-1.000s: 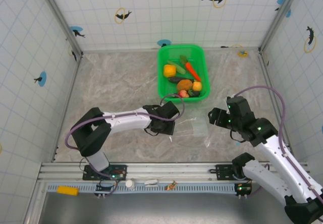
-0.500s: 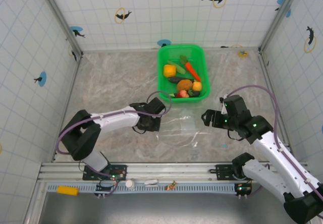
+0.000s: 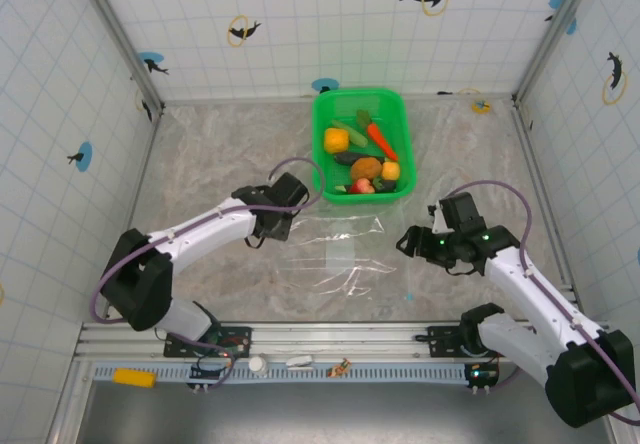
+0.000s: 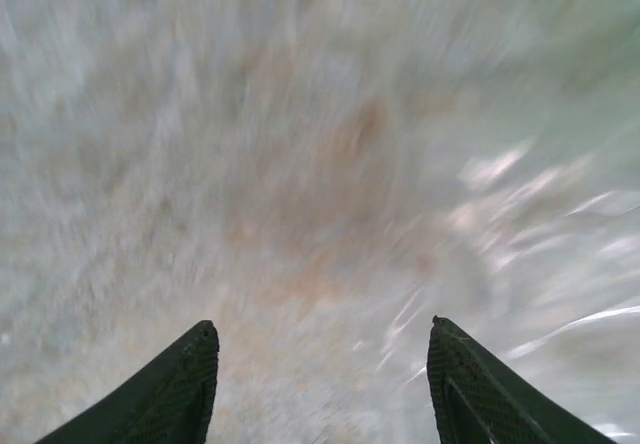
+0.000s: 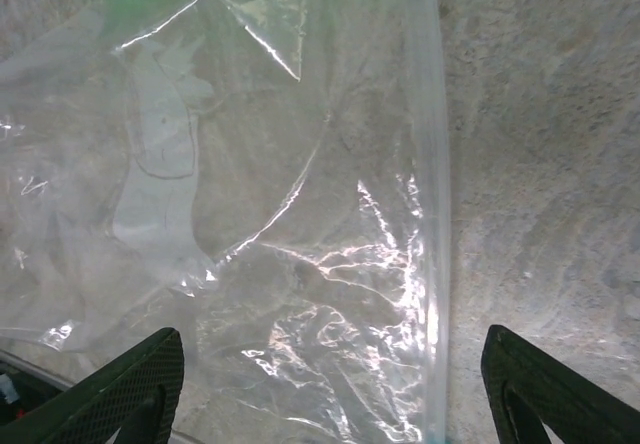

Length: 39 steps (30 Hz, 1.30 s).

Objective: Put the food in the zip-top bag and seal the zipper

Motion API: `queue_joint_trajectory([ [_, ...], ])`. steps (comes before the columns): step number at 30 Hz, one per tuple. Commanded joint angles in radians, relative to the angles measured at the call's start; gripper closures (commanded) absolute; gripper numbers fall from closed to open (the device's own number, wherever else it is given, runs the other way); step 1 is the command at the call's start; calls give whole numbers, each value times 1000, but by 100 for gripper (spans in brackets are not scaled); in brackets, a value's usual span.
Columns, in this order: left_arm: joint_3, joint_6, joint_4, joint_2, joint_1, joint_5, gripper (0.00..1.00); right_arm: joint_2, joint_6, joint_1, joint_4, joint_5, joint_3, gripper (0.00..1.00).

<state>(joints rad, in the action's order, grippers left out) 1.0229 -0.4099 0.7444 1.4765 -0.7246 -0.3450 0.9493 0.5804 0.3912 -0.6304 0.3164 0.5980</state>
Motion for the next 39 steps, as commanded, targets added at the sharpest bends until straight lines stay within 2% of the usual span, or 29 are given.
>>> queue_joint_trajectory([
  [1,66,-61,-34,-76,-13,130,49,31,33,-7,108,49,-26,21],
  [3,52,-114,-96,-65,-70,240,56,53,55,-18,146,49,-48,24],
  [5,58,-131,-146,-4,-157,329,59,72,78,-37,160,42,-69,24],
  [7,92,-135,-150,81,-229,382,59,80,104,-58,188,48,-102,24],
  [10,95,-174,-203,153,-248,438,56,90,114,-78,242,59,-137,24],
  [12,66,-177,-241,159,-244,433,53,105,108,-85,278,114,-143,23],
  [15,23,-158,-232,172,-213,434,53,119,105,-98,303,133,-158,23],
  [20,-30,-73,-162,192,-197,346,55,143,89,-113,353,143,-184,22],
  [30,-100,-3,-195,205,-177,322,57,289,39,-150,381,233,-117,23],
  [34,-114,22,-199,214,-177,309,58,326,52,-146,431,345,-123,27],
  [39,-120,35,-209,204,-173,294,58,298,66,-143,443,426,-142,41],
])
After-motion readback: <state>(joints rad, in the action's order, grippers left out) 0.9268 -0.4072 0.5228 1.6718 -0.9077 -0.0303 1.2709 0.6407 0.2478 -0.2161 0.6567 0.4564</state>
